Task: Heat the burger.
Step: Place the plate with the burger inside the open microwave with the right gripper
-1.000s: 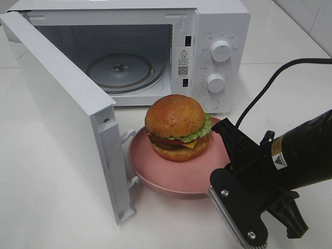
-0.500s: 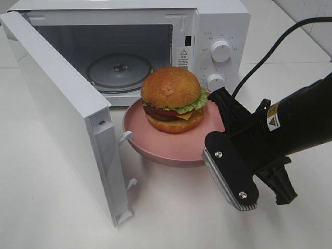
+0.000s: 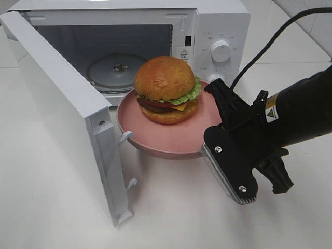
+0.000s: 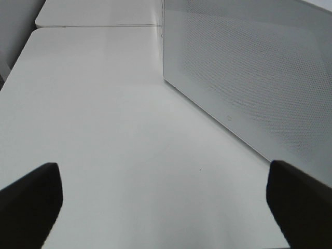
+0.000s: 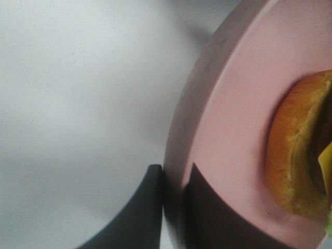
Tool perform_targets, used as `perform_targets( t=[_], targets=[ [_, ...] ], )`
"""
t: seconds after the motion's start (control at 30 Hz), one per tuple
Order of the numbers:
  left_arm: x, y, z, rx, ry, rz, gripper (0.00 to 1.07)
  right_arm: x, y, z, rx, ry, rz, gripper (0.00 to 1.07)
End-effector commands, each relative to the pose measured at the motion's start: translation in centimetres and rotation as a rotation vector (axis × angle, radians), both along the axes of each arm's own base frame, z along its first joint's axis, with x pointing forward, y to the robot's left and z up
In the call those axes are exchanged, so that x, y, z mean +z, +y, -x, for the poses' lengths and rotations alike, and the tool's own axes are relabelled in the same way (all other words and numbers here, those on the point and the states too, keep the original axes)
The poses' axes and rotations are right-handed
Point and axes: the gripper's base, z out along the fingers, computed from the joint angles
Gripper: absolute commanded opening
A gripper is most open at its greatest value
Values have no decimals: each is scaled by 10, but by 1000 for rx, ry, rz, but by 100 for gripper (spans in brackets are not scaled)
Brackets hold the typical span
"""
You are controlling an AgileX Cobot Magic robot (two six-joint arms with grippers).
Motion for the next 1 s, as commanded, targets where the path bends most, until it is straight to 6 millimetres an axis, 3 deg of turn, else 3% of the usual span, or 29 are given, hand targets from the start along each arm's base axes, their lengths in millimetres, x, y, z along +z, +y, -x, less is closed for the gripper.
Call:
perform_targets(
  t=[0.03, 0.67, 1.0],
  targets=[
    [0, 0, 1, 5, -23, 1, 100, 12, 5, -6, 19, -88, -50, 4],
    [0, 0, 1, 5, -23, 1, 100, 4, 29, -37, 11, -52, -29, 6],
    [0, 0, 1, 5, -23, 1, 100, 1, 56, -53, 44, -64, -46, 6]
  ],
)
